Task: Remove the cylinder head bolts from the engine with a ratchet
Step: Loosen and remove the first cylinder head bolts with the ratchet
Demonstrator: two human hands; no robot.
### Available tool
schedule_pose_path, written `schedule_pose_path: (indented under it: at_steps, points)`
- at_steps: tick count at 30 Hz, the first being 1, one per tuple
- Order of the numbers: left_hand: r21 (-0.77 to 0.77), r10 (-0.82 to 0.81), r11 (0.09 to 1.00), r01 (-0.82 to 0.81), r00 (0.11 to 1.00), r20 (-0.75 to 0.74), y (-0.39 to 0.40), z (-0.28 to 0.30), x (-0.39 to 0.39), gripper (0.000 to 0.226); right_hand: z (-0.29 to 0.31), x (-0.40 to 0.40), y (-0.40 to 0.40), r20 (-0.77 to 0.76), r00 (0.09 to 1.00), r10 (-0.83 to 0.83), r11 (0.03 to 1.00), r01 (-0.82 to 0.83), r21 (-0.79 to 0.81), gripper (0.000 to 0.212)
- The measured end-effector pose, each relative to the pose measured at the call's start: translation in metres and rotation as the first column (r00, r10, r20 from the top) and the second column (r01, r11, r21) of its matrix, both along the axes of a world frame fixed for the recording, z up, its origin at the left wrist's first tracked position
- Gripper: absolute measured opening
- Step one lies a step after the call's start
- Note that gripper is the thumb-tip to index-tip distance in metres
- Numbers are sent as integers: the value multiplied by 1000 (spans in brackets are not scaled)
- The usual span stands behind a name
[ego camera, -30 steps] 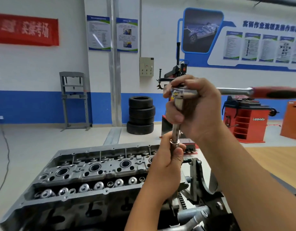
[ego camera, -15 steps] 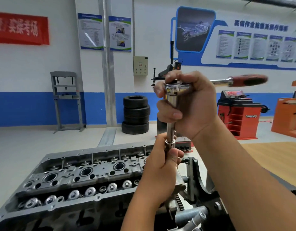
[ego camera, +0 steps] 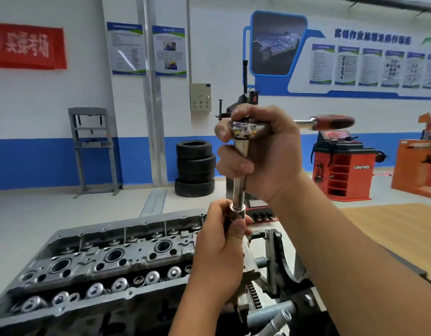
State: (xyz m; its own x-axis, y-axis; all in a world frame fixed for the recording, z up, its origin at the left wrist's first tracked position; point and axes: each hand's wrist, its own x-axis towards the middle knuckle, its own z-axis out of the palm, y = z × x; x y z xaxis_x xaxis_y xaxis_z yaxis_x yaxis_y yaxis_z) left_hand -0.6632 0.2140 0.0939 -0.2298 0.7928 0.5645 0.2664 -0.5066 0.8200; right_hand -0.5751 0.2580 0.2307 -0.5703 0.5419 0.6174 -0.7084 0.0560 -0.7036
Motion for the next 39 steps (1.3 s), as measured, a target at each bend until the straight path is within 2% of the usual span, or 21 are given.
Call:
schedule_pose_path:
  at_steps: [2,4,5,7,9,11,13,15,16,17,19,22,24,25,27,29,31,32,34,37,39]
  points:
    - [-19,20,1000,-20,1000,18,1,1,4,25,-5,3,4,-69,997,-20,999,16,-52,21]
    - [-6,56,998,-56,998,41,2,1,9,33,-12,6,0,-98,976,-192,981,193,1,18]
    - [8,74,997,-75,996,44,3,1,11,37,-16,5,-3,-118,943,-311,947,318,45,17]
    - [32,107,994,-108,994,25,4,-1,14,45,-22,1,-10,-182,815,-550,806,575,139,16]
    - [47,125,991,-125,992,-2,4,-2,13,42,-20,-9,-13,-216,741,-636,712,671,208,13]
    - [45,108,993,-107,994,-21,4,-2,10,29,-11,-15,-12,-111,854,-509,818,520,246,12]
    - [25,51,998,-51,999,-17,3,-1,5,23,-3,-16,-10,27,974,-227,961,219,167,10]
    - [11,43,999,-43,998,-54,2,-1,3,21,0,-12,-4,19,1000,-13,999,12,46,11]
    - [23,72,997,-70,995,-72,3,-1,5,21,-1,-9,-2,-7,999,33,999,-33,20,13]
    - [43,118,993,-114,990,-84,4,-2,8,23,-3,-7,-1,-25,999,37,999,-36,16,13]
    - [73,199,979,-192,975,-98,4,-3,14,28,-9,-4,-3,-70,993,-93,993,97,60,10]
    - [91,220,974,-210,968,-119,5,-5,21,31,-20,-7,-9,-209,889,-407,893,436,114,12]
    - [102,230,970,-218,967,-114,5,-5,21,27,-17,-12,-10,-237,841,-487,837,527,149,9]
    - [104,218,973,-208,971,-95,5,-5,19,21,-14,-15,-9,-202,868,-454,855,488,176,9]
    - [65,131,990,-128,990,-44,3,-5,12,10,-6,-14,-7,-62,968,-244,954,250,164,8]
    - [13,35,999,-35,998,-45,0,-2,6,16,-1,-8,-1,-5,1000,-6,999,7,46,12]
    - [26,66,998,-64,993,-98,1,-1,6,27,-2,-2,3,-35,997,63,998,-64,-23,18]
    - [50,120,992,-115,986,-119,2,-2,8,31,-4,0,3,-49,998,33,999,-34,-21,18]
    - [77,213,976,-204,968,-133,5,-3,16,33,-11,1,1,-95,984,-148,988,152,35,15]
    - [73,242,969,-235,962,-125,7,-5,21,34,-19,-4,-6,-219,855,-471,858,501,110,12]
    - [88,228,972,-219,968,-105,6,-5,18,33,-15,-10,-8,-218,826,-520,814,557,166,9]
